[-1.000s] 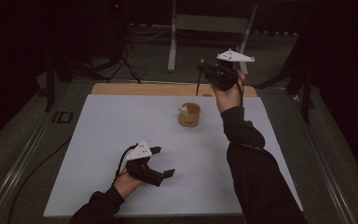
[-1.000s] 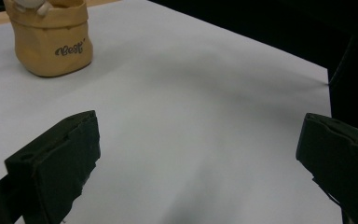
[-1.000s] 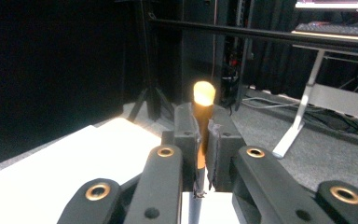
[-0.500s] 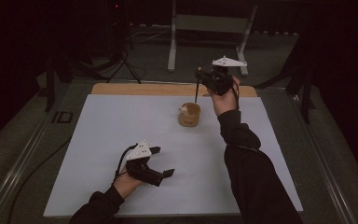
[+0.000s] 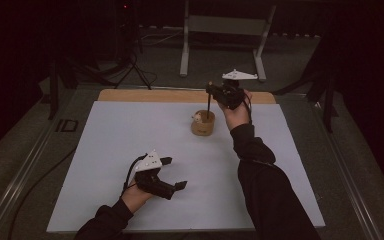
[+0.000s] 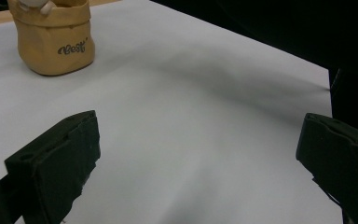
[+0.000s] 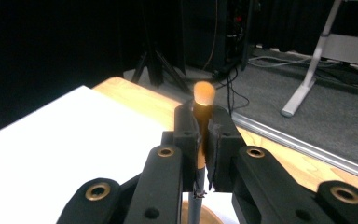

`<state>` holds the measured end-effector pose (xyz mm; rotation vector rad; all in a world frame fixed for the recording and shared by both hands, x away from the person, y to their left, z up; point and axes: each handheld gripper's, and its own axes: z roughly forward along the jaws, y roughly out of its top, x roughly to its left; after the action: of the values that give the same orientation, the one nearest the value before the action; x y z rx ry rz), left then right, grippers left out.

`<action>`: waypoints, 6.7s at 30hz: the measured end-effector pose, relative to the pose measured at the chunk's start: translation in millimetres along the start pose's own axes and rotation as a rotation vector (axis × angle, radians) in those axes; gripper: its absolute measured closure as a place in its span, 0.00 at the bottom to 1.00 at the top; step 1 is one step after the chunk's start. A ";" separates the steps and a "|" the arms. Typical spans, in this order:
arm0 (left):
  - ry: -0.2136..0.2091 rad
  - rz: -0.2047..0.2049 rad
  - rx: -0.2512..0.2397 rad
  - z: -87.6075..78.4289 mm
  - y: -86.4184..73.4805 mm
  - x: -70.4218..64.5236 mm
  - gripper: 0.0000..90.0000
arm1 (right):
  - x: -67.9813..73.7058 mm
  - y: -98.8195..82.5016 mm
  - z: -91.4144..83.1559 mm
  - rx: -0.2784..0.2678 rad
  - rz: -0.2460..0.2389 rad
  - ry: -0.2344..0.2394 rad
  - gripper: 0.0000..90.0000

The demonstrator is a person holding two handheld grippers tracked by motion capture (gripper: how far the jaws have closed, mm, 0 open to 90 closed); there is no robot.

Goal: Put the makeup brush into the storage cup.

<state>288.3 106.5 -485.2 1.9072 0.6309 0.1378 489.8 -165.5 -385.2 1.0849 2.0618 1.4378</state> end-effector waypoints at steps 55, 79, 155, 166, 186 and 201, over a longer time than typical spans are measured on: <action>-0.013 -0.018 0.008 1.1 1.2 -0.6 0.01 | 4.0 -30.4 6.4 0.163 0.034 0.124 0.11; -0.123 0.040 -0.003 -1.3 6.7 -0.4 0.01 | 13.8 -37.1 -27.2 0.054 -0.058 0.283 0.16; 0.068 0.008 0.056 -102.8 -54.7 34.4 0.01 | 4.1 -211.9 -190.8 0.210 -0.099 0.293 0.15; 0.145 0.002 0.053 -116.8 -66.1 40.0 0.01 | 1.8 -221.7 -202.5 0.194 -0.097 0.262 0.15; 0.265 0.015 0.116 -131.3 -73.2 42.6 0.01 | -6.5 -227.2 -210.6 0.185 -0.081 0.241 0.15; 0.243 0.008 0.112 -128.3 -75.4 39.6 0.01 | -5.0 -226.3 -209.9 0.187 -0.095 0.234 0.15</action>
<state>246.5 253.3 -505.5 2.0185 0.8081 0.3502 263.9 -334.4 -510.9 0.9085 2.4186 1.4047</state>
